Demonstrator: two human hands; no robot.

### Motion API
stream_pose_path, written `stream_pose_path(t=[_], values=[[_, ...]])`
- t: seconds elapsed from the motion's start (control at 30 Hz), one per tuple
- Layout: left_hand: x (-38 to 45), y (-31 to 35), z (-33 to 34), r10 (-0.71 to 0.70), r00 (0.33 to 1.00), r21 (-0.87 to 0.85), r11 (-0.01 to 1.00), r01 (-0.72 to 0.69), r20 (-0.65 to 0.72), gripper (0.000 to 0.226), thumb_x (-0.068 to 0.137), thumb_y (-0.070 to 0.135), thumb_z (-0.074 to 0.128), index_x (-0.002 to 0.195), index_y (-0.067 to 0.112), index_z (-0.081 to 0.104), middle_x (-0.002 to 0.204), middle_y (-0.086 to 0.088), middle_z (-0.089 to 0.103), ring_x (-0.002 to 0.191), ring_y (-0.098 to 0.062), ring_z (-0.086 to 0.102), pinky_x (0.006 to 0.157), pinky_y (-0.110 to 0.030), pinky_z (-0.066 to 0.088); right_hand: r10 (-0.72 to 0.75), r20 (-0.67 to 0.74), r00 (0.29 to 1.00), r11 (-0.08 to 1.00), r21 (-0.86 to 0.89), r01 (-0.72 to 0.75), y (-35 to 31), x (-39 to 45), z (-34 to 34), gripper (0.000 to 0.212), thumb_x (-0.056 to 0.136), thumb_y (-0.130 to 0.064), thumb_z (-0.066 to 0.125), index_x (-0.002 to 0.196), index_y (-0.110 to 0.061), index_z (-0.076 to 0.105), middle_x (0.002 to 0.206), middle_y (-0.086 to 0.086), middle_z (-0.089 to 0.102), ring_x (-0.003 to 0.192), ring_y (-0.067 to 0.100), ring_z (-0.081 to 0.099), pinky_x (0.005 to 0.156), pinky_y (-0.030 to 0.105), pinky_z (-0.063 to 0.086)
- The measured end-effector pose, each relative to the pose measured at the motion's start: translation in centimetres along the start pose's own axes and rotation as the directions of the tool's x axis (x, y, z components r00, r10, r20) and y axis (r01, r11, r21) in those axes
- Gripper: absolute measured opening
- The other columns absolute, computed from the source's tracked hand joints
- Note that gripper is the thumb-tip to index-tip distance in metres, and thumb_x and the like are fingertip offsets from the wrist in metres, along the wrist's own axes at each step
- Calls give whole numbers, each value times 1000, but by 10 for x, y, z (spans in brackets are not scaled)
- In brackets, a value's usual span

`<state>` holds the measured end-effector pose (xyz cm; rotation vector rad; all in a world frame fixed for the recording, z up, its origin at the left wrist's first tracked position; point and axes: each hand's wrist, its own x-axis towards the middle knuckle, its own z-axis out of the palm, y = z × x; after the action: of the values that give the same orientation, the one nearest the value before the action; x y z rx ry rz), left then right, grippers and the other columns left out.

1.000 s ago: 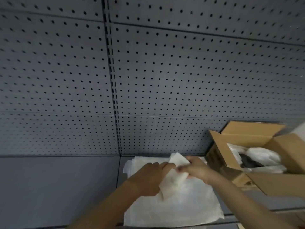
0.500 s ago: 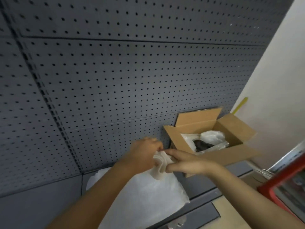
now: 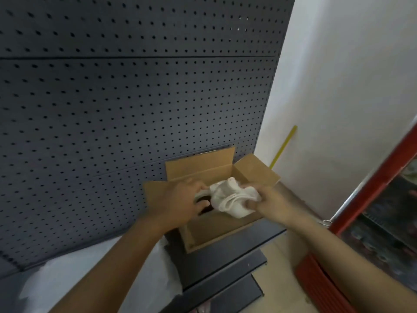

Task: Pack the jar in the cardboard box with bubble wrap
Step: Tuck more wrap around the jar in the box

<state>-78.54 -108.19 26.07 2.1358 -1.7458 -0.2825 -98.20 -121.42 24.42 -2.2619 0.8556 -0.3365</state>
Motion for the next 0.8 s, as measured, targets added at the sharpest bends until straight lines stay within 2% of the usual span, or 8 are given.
stream_pose_path(t=[0.17, 0.3, 0.43, 0.53, 0.6, 0.7, 0.77, 0.8], values=[[43, 4, 55, -83, 982, -45, 995, 92, 168, 30, 97, 33, 50, 123, 22, 60, 125, 0, 63, 106, -15, 59, 89, -27, 48, 26, -125, 992, 993, -107, -39, 71, 41, -39, 32, 89, -10, 61, 121, -14, 57, 110, -2, 60, 104, 20, 59, 76, 20, 40], [88, 1, 91, -104, 953, -84, 987, 133, 283, 31, 100, 29, 42, 122, 20, 61, 123, -4, 63, 106, -18, 60, 95, -37, 50, 31, -104, 994, 987, -155, -47, 96, 82, -45, 58, 78, -58, 50, 120, -17, 55, 106, 0, 63, 95, 18, 61, 68, 15, 42], [131, -3, 125, -125, 918, -133, 973, 188, 377, 31, 100, 29, 36, 114, 19, 62, 110, -5, 64, 94, -20, 62, 87, -37, 53, -49, 40, 998, 955, -291, 59, 107, 117, -43, 60, 88, -60, 43, 122, -13, 59, 106, 5, 65, 87, 8, 51, 67, -3, 35], [152, -4, 145, -147, 860, -132, 962, 240, 489, 26, 101, 29, 38, 96, 16, 60, 100, -5, 61, 95, -27, 61, 77, -30, 45, -75, 213, 974, 930, -339, 146, 123, 140, -37, 34, 90, -37, 50, 119, -24, 61, 112, 1, 66, 94, 6, 52, 81, 9, 41], [158, -5, 150, -139, 839, -153, 955, 254, 527, 28, 102, 27, 37, 111, 17, 61, 112, -4, 61, 98, -22, 59, 83, -27, 44, -52, 245, 968, 920, -365, 142, 131, 154, -35, 30, 91, -28, 57, 120, -24, 61, 115, 0, 66, 103, 12, 59, 90, 26, 47], [165, -6, 149, -159, 817, -148, 947, 285, 554, 30, 100, 26, 41, 114, 11, 63, 117, -8, 62, 98, -23, 59, 78, -26, 44, 14, 410, 912, 900, -402, 167, 137, 174, -35, 35, 97, -22, 50, 129, -9, 55, 126, 8, 60, 117, 24, 56, 88, 7, 36], [170, -9, 149, -176, 803, -146, 940, 309, 570, 30, 98, 28, 45, 109, 9, 65, 113, -10, 65, 102, -27, 62, 82, -32, 49, -37, 508, 860, 882, -387, 267, 137, 186, -35, 28, 98, -17, 47, 120, -3, 59, 117, 12, 62, 115, 28, 57, 89, 17, 41], [171, -9, 151, -184, 795, -151, 934, 325, 577, 30, 97, 29, 46, 108, 10, 66, 112, -10, 66, 101, -26, 62, 84, -34, 50, -55, 517, 854, 881, -377, 285, 136, 190, -34, 18, 97, -17, 48, 107, -11, 62, 104, 7, 63, 108, 28, 60, 87, 26, 45]])
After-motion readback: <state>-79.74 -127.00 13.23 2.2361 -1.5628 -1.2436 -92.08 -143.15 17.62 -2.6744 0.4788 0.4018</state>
